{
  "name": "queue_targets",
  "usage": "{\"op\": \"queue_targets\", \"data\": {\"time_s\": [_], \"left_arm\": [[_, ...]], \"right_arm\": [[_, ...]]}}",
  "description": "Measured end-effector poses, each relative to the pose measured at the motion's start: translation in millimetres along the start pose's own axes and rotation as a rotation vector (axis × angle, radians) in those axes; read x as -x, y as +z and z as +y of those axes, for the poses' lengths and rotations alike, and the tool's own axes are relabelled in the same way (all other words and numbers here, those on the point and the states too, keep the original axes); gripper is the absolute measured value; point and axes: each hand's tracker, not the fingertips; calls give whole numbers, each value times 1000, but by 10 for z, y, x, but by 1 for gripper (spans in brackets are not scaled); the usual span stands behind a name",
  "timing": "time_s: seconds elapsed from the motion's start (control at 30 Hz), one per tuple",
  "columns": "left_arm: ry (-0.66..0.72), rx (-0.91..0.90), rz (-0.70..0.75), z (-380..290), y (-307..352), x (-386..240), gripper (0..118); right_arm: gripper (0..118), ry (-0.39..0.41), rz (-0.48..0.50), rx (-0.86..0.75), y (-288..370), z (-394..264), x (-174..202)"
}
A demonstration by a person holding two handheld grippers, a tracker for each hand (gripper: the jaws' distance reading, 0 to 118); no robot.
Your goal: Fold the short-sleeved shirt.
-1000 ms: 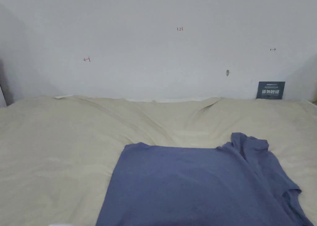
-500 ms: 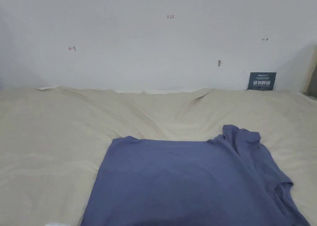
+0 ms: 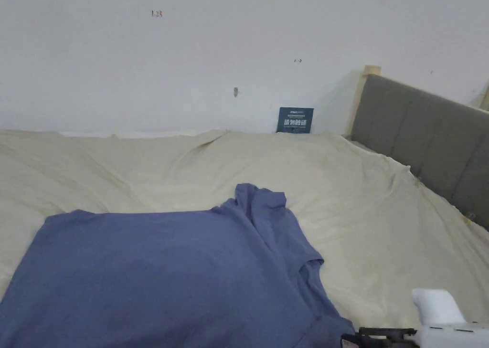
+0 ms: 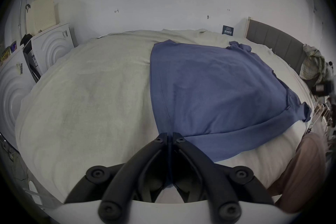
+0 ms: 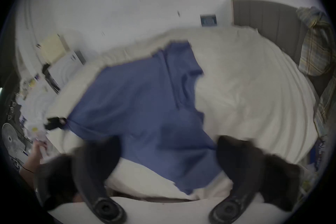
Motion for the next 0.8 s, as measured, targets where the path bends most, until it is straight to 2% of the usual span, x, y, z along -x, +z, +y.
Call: {"op": "queue_targets", "data": {"time_s": [0.07,0.13,0.17,0.2,0.23,0.27,0.3,0.33,0.37,0.47,0.6,0.67,0.8], "left_arm": [[-6,1,0,16,10,-11,4],[-7,3,-2,17,5,-13,4],[-2,8,-3,16,1,-11,4],[4,10,-2,14,-2,-8,4],[10,11,-4,11,-6,-1,4],[14,13,-5,4,-7,-3,4],[22,18,-7,-1,-14,1,4],[27,23,-8,-4,-21,6,4],[31,28,-10,-6,-27,12,4],[43,44,-21,-20,-50,36,4],[31,32,-18,-11,30,7,4],[96,21,-49,8,91,49,4],[102,15,-55,9,264,75,4]], "right_arm": [[111,57,-32,61,-160,-63,-85],[111,89,-109,171,-343,-136,-127],[108,100,-116,217,-412,-166,-136],[97,106,-99,220,-464,-215,-125],[76,113,-82,215,-485,-263,-95],[51,121,-71,210,-502,-289,-66],[33,133,-61,211,-519,-312,-36],[33,142,-55,213,-541,-317,-7],[4,125,-23,210,-519,-339,15],[5,131,-57,201,-458,-296,77],[5,91,-25,162,-299,-303,44],[5,94,-19,129,-177,-320,33],[5,95,-3,81,88,-316,85]]}}
